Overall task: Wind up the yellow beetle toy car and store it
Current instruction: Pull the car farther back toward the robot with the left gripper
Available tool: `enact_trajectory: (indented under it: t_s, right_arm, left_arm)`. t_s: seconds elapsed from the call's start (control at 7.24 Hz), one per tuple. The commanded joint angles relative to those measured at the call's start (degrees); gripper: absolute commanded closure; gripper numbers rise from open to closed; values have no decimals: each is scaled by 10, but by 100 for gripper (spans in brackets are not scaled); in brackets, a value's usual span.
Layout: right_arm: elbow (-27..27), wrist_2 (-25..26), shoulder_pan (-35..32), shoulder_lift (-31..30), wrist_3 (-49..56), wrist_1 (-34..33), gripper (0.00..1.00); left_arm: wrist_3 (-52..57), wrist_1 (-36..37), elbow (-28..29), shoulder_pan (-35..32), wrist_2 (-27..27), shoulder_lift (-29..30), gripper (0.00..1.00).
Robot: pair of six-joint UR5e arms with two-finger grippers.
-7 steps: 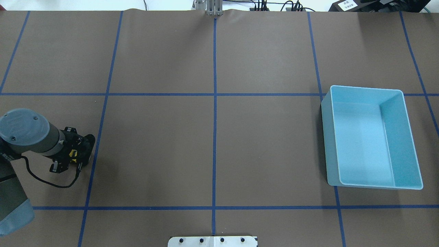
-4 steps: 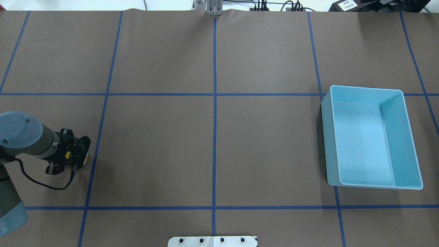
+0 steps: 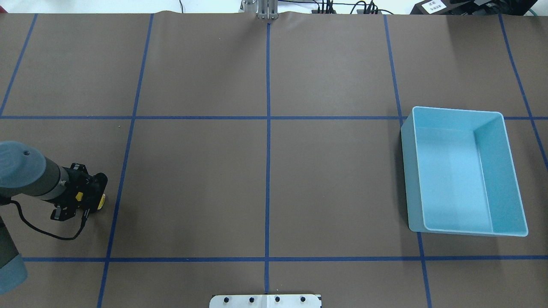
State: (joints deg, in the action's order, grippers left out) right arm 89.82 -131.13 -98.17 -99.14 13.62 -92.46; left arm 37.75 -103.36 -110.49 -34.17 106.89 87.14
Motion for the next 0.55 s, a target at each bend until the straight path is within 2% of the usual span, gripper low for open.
enact_trajectory:
  t_s: [0.0, 0.41]
  right_arm:
    - [0, 0, 0, 0, 0, 0, 0]
    - [0, 0, 0, 0, 0, 0, 0]
  left_arm:
    - [0, -2, -1, -1, 0, -6, 100]
    - [0, -11, -1, -1, 1, -14, 100]
